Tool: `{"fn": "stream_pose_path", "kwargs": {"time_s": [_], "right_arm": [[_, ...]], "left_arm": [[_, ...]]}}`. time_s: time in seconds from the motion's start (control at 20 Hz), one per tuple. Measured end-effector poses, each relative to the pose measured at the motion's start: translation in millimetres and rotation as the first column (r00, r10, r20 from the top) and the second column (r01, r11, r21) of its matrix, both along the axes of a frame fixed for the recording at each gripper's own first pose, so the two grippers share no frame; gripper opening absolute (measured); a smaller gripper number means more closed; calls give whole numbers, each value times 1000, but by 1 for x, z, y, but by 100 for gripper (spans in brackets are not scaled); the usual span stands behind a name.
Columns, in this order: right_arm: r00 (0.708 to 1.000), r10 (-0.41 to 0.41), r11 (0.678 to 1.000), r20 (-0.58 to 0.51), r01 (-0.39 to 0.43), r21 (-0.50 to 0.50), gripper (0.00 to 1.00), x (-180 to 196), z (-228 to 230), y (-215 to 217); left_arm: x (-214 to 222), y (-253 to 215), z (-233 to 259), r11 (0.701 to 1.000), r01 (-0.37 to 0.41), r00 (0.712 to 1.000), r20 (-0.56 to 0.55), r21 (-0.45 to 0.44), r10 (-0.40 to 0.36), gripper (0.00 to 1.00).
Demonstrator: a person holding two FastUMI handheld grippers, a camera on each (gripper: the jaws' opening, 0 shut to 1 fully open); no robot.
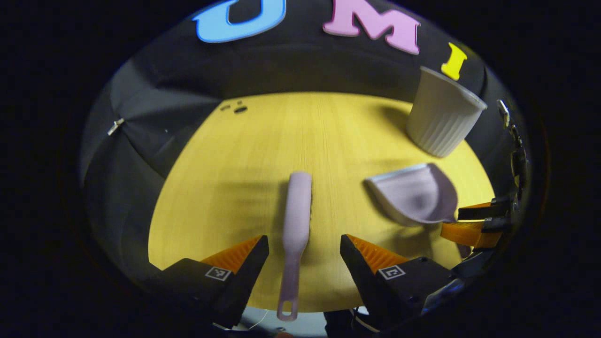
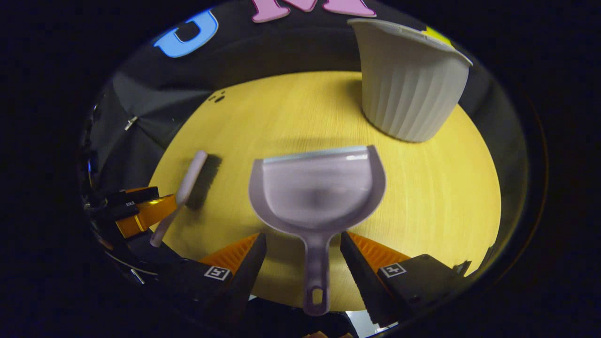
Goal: Pick up the small broom and dustpan from the desktop, sweep the trash into the dustpan with the broom, and then empty the trash into the garbage bin.
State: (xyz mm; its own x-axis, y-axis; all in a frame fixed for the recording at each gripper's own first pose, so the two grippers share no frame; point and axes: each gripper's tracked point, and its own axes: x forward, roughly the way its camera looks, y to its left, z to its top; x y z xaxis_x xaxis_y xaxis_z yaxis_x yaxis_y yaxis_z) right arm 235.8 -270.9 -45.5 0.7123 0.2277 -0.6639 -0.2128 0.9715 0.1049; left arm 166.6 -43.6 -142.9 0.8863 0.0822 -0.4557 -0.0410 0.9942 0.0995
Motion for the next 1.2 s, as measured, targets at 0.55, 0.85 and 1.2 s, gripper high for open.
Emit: {"fn": "stream_pose_path", "kwargs": {"time_s": [0.55,0.85,1.2], "right_arm": [[759,-68,994,647,-4,108,98,-43,207,36],[652,-98,992,752,2,128,98,-104,234,39],[680,-54,998,732,27,48,98,-127,203,41]], "left_arm": [[-154,-26,198,999,23,761,648,32,-39,97],[-217,-17,157,999,31,763,646,-38,1,97],[-253,4,129,997,-13,777,627,-75,57,97]]}}
